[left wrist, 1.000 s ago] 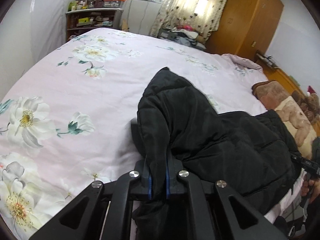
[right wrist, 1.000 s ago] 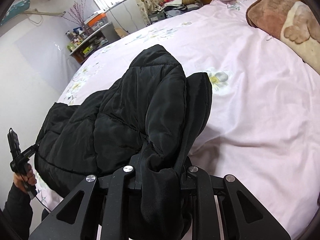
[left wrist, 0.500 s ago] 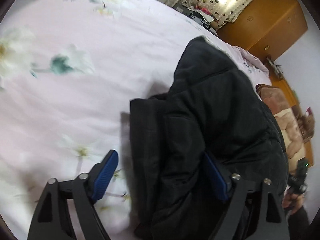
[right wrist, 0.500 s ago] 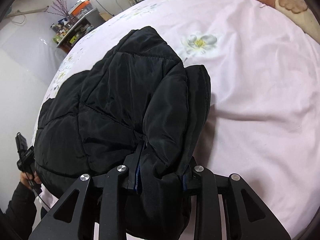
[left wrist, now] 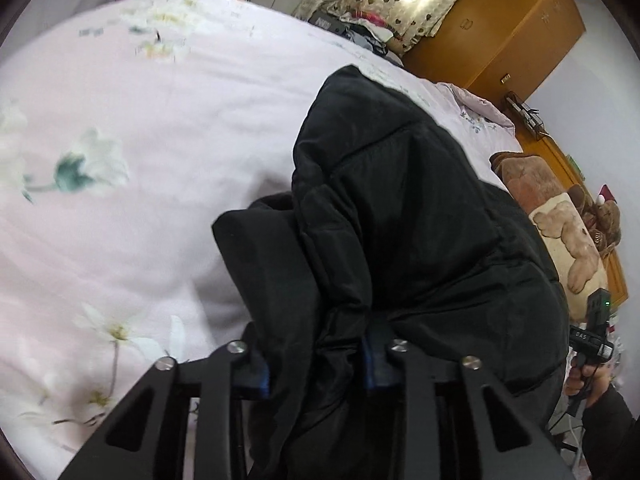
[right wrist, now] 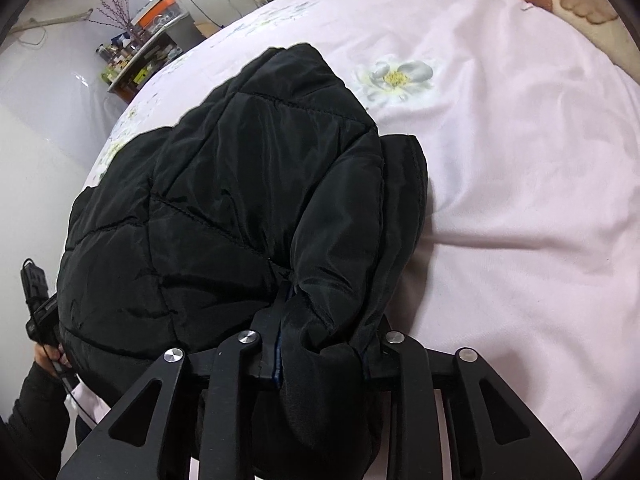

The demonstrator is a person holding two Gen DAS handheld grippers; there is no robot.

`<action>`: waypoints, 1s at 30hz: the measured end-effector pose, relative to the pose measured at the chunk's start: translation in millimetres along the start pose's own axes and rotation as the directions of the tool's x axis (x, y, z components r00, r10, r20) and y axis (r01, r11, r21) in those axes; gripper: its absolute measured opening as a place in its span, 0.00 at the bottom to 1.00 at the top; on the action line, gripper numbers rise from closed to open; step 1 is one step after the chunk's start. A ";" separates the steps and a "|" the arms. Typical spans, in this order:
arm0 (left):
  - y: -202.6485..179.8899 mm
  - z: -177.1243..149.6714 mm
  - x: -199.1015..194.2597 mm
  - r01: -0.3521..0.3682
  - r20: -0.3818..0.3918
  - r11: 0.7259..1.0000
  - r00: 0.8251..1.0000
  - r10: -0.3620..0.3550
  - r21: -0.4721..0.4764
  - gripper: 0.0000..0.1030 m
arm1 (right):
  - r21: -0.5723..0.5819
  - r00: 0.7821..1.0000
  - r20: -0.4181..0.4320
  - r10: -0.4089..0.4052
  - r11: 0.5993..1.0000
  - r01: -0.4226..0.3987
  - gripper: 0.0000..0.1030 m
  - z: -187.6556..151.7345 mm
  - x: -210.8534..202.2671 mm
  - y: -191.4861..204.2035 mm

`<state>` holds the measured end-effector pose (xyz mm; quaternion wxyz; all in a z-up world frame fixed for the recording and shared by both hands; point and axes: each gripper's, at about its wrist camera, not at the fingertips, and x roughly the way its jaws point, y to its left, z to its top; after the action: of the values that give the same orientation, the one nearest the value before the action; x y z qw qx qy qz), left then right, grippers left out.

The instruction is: Fold large clothes

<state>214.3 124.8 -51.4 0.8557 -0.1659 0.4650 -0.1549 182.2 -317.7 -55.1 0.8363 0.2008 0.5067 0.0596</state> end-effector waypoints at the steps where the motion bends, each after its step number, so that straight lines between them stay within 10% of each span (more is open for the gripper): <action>1: -0.7 0.5 -7.5 -0.003 0.015 1.000 1.000 0.003 0.006 0.27 | -0.002 1.000 0.008 0.000 1.000 0.000 0.23 -0.7 -3.1 2.5; 16: -44.6 67.6 -65.7 0.015 0.202 0.996 0.979 -0.032 0.088 0.25 | -0.089 0.980 0.187 0.069 0.995 -0.053 0.19 30.4 -69.0 38.2; 30: -20.3 156.4 -17.7 -0.032 0.236 0.996 0.972 0.010 0.087 0.27 | -0.124 0.965 0.244 0.094 0.990 -0.065 0.19 136.0 -19.2 68.6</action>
<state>335.4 135.9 50.6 0.9131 -0.1392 0.3544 -0.1459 298.5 -298.4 43.1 0.9004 0.1786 0.3849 0.0965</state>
